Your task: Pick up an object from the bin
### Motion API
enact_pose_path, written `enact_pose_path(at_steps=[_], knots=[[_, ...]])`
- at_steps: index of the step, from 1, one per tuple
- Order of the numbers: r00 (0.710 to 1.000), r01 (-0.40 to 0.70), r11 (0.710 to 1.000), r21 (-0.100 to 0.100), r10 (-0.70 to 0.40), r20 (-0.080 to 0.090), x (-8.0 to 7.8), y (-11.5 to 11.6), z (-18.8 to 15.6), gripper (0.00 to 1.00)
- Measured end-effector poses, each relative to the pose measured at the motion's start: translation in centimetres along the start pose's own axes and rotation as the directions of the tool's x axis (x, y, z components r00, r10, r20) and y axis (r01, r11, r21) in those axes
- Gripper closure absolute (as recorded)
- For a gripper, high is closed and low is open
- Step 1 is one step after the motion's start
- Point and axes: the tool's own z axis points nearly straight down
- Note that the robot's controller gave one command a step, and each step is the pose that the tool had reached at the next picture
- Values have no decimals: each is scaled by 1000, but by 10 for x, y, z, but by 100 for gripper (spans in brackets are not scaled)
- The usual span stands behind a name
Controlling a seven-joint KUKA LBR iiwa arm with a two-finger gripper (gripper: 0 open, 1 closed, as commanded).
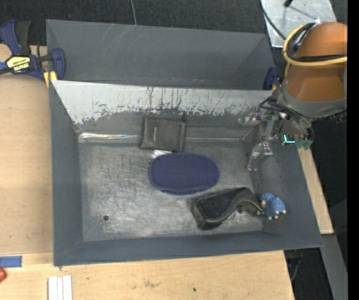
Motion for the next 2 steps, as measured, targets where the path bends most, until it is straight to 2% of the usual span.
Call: enact_pose_path(at_steps=[1,2], knots=[[996,-84,996,3,84,28,65,12,64,0],[998,-49,999,4,49,29,65,13,65,0]])
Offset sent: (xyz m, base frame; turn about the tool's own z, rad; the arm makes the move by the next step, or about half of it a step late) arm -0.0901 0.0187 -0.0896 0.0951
